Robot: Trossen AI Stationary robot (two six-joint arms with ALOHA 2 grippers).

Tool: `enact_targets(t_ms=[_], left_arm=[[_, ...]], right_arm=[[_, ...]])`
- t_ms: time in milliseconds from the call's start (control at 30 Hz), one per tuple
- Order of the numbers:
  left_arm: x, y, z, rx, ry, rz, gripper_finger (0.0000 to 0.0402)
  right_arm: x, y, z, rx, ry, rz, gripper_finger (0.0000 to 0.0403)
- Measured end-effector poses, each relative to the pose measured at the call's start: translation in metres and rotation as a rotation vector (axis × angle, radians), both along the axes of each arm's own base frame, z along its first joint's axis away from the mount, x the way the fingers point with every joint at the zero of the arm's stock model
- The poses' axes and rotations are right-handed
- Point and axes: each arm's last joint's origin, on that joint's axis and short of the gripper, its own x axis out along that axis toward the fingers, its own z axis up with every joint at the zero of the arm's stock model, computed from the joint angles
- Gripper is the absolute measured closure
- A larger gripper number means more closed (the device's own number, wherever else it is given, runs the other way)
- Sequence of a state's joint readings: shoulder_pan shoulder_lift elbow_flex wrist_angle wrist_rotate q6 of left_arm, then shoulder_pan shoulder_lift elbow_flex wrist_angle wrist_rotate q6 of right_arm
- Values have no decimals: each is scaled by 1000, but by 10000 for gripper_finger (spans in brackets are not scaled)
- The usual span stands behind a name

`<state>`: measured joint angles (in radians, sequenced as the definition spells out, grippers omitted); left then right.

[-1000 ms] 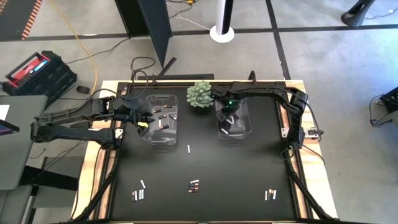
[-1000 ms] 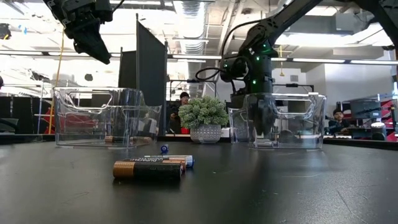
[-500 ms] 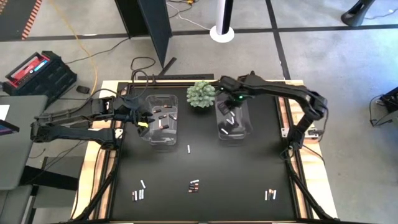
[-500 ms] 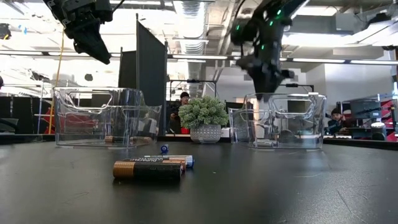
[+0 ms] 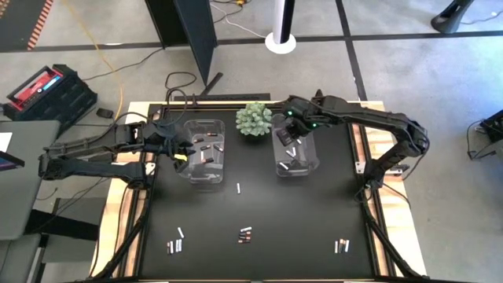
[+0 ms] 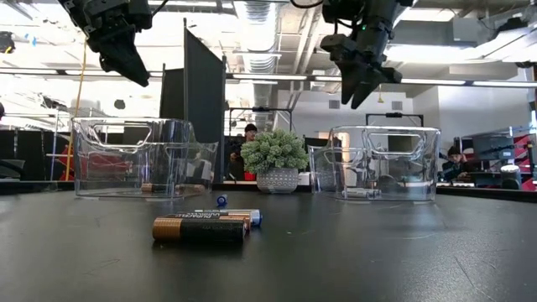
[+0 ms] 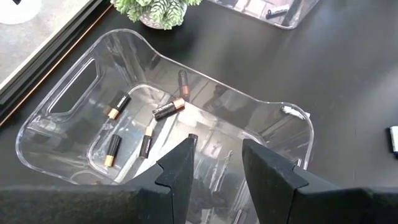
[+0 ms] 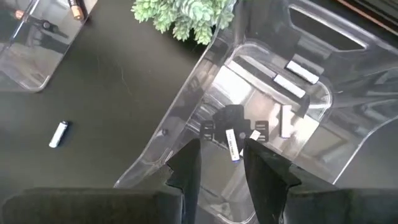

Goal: Sort batteries
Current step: Put the white-blue battery into the right transparent bin

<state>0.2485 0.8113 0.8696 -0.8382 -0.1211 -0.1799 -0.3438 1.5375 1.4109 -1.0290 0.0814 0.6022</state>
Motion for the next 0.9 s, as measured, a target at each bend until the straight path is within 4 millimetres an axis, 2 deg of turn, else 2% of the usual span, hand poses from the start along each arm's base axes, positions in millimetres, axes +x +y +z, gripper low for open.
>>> enact_targets(t_ms=[333,600,767,900], left_arm=[[0,0,0,18,12,-20,259],[18,5,-13,6,111,-36,192],[35,9,-29,-13,207,-36,150],[46,12,-40,-22,270,-26,139]], right_arm=[[1,13,-19,38,40,-13,266],[2,24,-35,59,54,-19,266],[3,30,-34,58,49,-1,266],[0,32,-28,50,32,10,266]])
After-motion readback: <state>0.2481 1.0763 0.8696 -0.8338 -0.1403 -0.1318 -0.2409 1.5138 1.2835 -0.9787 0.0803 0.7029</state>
